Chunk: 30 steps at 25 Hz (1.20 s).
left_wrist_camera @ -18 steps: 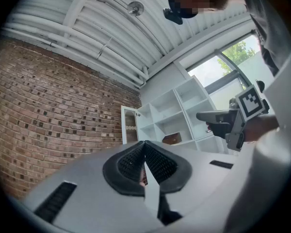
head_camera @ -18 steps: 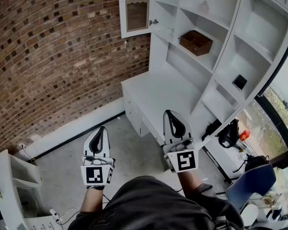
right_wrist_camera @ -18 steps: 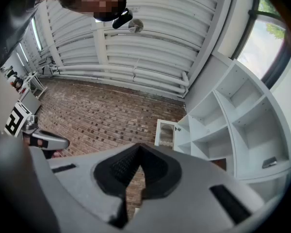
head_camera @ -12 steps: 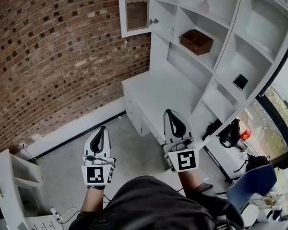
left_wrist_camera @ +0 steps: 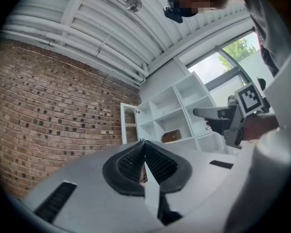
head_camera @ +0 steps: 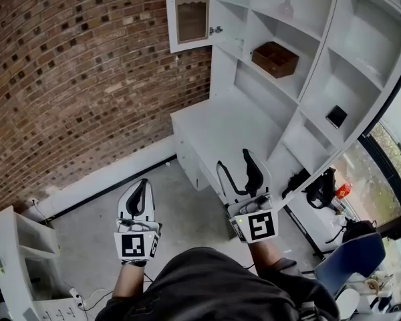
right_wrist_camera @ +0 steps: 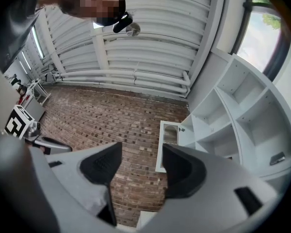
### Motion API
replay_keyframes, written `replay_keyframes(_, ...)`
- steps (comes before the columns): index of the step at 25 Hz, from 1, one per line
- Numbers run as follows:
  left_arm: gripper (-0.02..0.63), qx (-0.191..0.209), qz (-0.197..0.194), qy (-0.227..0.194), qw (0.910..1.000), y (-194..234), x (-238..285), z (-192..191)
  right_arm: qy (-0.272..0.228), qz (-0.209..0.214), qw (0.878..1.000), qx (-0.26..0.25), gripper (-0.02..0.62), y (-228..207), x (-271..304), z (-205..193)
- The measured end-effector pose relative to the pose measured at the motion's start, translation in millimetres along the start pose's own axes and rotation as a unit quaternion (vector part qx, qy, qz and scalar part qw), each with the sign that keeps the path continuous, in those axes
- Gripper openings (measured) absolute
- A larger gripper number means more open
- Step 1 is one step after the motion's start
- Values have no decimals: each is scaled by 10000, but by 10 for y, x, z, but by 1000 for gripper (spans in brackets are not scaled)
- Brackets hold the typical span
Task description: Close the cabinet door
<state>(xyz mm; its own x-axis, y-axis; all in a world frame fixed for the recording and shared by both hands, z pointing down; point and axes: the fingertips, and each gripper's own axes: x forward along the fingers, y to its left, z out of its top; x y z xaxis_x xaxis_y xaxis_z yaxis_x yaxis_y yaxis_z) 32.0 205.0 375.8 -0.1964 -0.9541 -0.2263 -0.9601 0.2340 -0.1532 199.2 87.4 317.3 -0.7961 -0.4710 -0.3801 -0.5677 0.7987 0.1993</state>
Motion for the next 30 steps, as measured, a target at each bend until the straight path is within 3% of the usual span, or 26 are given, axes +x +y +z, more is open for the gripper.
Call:
replay_keyframes(5,3,-34,62,67,10000,0,-4,-52,-132,20,9999,-42,369,-8,-40,22)
replay_keyframes(7,3,-50,76,80,9999,-8,2,-72,-189,53,9998,19,391,-5,-64,17)
replay_keyframes(21,3,-23,322,266,9991,-210,-12,-242,-100,89,9999,6,393,-248,-23,-202)
replay_keyframes(30,3,-128,483,329,9982,70,158,-444,-104,147,9998,-103,391,-266,410,-379)
